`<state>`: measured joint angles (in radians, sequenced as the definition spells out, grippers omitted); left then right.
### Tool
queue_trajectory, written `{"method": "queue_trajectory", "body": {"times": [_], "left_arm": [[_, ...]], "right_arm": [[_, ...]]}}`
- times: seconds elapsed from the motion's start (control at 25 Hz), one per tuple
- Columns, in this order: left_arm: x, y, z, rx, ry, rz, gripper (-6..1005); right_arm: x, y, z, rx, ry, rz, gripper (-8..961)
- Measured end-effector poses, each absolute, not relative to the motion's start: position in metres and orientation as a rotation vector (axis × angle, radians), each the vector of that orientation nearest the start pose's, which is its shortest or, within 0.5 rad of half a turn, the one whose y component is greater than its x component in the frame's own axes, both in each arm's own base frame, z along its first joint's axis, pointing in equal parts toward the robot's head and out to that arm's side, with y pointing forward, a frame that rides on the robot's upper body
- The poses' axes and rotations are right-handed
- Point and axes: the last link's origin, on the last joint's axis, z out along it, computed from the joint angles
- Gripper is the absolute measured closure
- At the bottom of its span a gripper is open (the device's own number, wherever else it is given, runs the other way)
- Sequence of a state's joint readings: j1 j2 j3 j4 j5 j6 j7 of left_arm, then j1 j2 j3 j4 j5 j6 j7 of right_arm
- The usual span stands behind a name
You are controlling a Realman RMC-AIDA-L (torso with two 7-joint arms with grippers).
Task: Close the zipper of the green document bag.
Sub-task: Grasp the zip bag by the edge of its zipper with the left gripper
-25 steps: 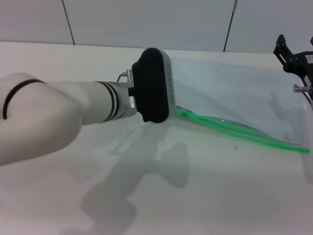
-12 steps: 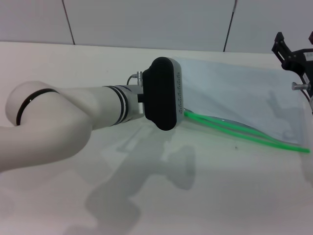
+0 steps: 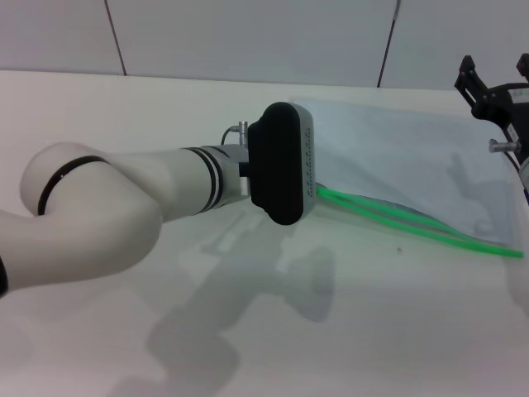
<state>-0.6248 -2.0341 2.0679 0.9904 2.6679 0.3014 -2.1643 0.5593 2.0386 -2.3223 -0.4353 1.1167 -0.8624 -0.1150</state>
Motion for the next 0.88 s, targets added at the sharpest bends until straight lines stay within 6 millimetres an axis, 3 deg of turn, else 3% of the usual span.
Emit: {"method": "queue_trajectory", "body": {"times": [0.52,0.88], "left_arm": [[-0.156,0.395,-0.116,-2.349,0.561,0.295,317],[-0.161,0.397,-0.116,-2.331,0.555,0.291,322]], "right_arm": [[0.267,0.395,-0.031,-1.619,0.592,0.662,91],[0.266,0.395,-0.030,-1.620,0.590,0.662,93]]}}
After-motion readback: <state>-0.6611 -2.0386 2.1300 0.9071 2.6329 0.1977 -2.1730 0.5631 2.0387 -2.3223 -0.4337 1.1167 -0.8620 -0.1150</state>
